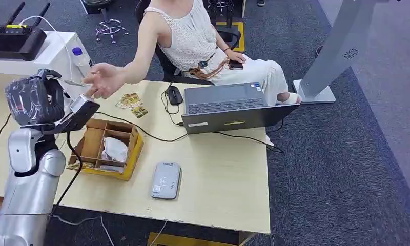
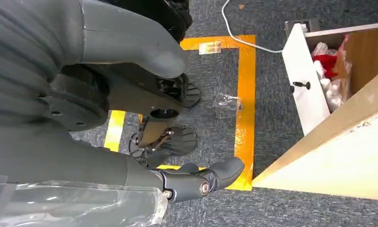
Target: Pass the card to the sensor for recognition and then transmit it.
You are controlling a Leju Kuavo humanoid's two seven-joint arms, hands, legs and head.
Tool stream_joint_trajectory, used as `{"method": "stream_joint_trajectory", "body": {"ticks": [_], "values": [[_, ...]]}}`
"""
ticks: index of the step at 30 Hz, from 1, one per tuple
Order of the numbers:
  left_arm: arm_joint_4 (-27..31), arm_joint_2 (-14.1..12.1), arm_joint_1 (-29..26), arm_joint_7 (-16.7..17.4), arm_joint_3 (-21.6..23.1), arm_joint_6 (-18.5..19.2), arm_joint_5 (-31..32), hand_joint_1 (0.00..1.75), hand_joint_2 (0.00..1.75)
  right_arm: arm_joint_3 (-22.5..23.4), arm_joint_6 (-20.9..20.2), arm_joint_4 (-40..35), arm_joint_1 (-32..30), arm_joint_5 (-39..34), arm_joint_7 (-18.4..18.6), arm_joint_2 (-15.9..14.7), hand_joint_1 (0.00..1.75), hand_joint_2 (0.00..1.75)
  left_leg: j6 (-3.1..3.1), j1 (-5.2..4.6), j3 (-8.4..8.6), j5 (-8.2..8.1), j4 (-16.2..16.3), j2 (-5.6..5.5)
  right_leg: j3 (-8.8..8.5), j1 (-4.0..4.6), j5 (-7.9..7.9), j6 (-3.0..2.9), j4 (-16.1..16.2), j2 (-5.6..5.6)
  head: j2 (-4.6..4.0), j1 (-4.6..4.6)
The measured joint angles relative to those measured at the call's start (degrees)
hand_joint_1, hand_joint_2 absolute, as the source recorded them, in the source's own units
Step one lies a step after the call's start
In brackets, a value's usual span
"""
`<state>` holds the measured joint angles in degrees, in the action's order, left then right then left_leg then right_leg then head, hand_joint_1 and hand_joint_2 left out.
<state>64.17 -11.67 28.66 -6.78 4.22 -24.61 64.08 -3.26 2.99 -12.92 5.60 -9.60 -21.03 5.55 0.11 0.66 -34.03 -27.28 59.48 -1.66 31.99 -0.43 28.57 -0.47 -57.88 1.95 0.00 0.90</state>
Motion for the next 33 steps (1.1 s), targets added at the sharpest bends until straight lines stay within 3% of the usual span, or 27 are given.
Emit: {"method": "stream_joint_trajectory", "body": {"ticks": [7,14,20,25,33], "values": [[0.53,0.39,-1.43,-1.27,0.35,-0.26,-0.98,1.75,1.75,0.15,0.37,0.04,-0.02,0.53,0.0,0.11,0.0,1.75,0.0,-0.01,0.0,0.0,0.0,0.01,0.0,0.0,0.0,0.0,0.0,0.01,0.0,-0.02],[9.62,2.23,-9.69,-2.34,2.71,0.68,-2.62,1.75,1.75,1.14,1.18,0.24,-0.23,0.52,-0.22,0.46,0.0,1.75,0.02,-0.01,-0.03,-0.02,0.0,0.0,0.02,-0.02,0.02,0.02,0.03,0.01,0.0,-0.02],[13.68,2.73,-12.0,-1.94,3.37,1.18,-2.58,1.75,1.75,1.57,1.22,0.28,-0.4,0.55,-0.24,0.48,0.0,1.75,0.01,-0.01,-0.02,-0.01,0.0,0.0,0.02,-0.01,0.01,0.02,0.02,-0.01,0.0,0.0],[17.45,3.08,-15.45,-2.19,5.82,7.25,0.54,1.75,1.75,2.16,1.31,0.33,-0.61,0.46,-0.55,0.54,0.0,1.75,0.01,-0.01,-0.01,-0.01,0.0,-0.01,0.01,-0.01,0.01,0.01,0.02,-0.01,0.0,-0.02],[19.11,4.43,-20.39,3.76,15.91,15.16,5.2,1.75,1.75,3.93,1.29,0.37,-0.84,0.72,-0.7,0.83,0.0,1.75,0.05,-0.03,-0.04,-0.05,0.0,-0.02,0.01,-0.03,0.03,0.04,0.07,-0.02,0.0,-0.02]]}}
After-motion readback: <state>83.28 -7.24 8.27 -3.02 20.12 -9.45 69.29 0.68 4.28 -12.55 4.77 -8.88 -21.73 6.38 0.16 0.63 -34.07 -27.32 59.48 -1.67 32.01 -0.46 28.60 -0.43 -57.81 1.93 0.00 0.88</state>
